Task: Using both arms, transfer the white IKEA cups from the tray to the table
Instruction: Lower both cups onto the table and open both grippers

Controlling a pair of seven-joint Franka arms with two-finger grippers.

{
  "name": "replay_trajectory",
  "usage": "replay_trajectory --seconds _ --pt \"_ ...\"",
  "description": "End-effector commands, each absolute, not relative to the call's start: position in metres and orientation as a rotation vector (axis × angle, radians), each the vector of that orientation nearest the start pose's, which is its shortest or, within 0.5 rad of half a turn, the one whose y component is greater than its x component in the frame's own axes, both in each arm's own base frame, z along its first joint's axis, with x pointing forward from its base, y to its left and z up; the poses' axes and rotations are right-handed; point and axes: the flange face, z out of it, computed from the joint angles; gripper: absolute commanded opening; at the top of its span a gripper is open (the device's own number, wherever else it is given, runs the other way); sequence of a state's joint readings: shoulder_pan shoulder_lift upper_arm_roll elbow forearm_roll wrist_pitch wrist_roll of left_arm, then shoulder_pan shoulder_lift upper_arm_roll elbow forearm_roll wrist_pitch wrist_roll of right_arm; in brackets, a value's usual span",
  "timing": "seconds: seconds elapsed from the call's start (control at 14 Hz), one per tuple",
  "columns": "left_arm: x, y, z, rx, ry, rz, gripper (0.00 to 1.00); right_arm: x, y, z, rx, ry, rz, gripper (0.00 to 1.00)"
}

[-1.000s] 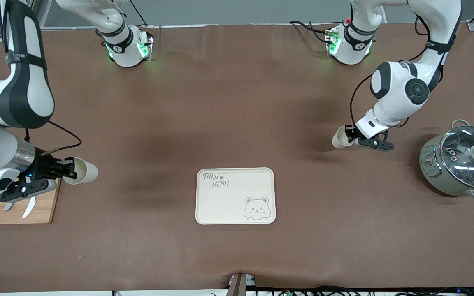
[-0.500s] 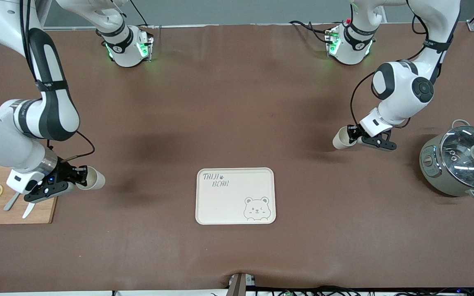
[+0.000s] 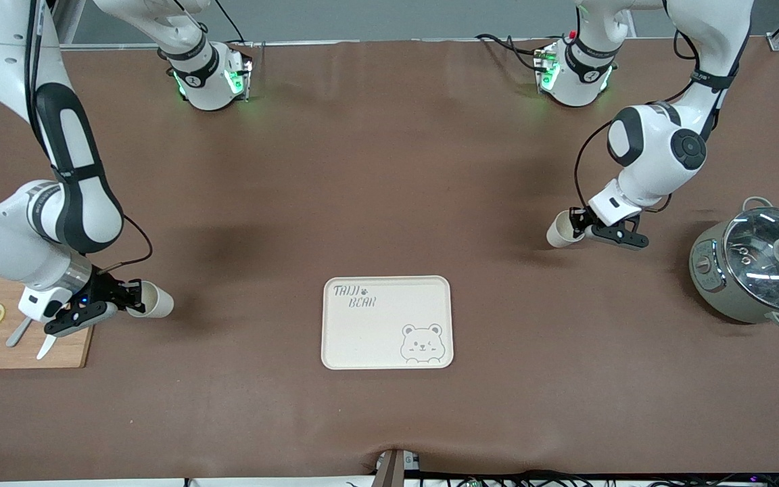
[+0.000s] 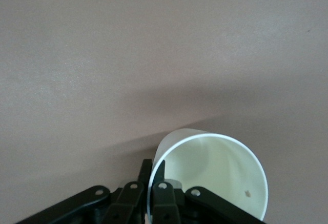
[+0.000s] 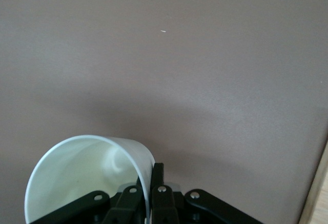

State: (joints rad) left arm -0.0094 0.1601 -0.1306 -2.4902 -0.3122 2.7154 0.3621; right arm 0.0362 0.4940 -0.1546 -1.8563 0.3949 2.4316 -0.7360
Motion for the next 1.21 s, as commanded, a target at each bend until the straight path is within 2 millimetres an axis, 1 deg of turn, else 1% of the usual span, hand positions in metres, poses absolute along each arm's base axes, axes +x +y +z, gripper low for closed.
replay_trajectory --seconds 0.0,0.14,0.21,0.43,0.5,0.57,0.64,0.71,0.79,0.86,1.0,1.14 --pt "0.475 -0.057 0.227 -3.269 0.374 -0.170 0.00 0.644 -0.070 0.248 -2.927 -0.518 -0.270 0.00" --pt "0.475 -0.058 0.226 -3.268 0.376 -0.172 0.00 0.639 -0.069 0.235 -2.953 -0.514 -0.297 0.00" --pt "0.475 -0.058 0.224 -3.269 0.375 -0.164 0.00 0.638 -0.066 0.233 -2.955 -0.517 -0.302 0.00" --pt "0.476 -0.059 0.219 -3.262 0.375 -0.182 0.00 0.637 -0.066 0.231 -2.956 -0.501 -0.315 0.00" --pt "0.475 -0.060 0.216 -3.263 0.377 -0.174 0.00 0.634 -0.066 0.226 -2.959 -0.497 -0.307 0.00" --pt "0.477 -0.060 0.217 -3.262 0.380 -0.179 0.00 0.634 -0.065 0.225 -2.961 -0.497 -0.314 0.00" --pt "0.477 -0.060 0.217 -3.261 0.390 -0.182 0.31 0.632 -0.065 0.223 -2.964 -0.497 -0.313 0.00" --pt "0.477 -0.062 0.217 -3.259 0.402 -0.180 0.49 0.632 -0.065 0.223 -2.966 -0.497 -0.317 0.00" --pt "0.477 -0.062 0.217 -3.257 0.415 -0.183 0.99 0.631 -0.063 0.221 -2.961 -0.496 -0.310 0.00" --pt "0.477 -0.062 0.217 -3.255 0.429 -0.184 1.00 0.631 -0.060 0.221 -2.956 -0.498 -0.315 0.00" --pt "0.478 -0.061 0.223 -3.254 0.432 -0.193 1.00 0.631 -0.061 0.220 -2.956 -0.496 -0.311 0.00" --pt "0.478 -0.062 0.239 -3.254 0.442 -0.212 1.00 0.631 -0.062 0.220 -2.954 -0.510 -0.315 0.00"
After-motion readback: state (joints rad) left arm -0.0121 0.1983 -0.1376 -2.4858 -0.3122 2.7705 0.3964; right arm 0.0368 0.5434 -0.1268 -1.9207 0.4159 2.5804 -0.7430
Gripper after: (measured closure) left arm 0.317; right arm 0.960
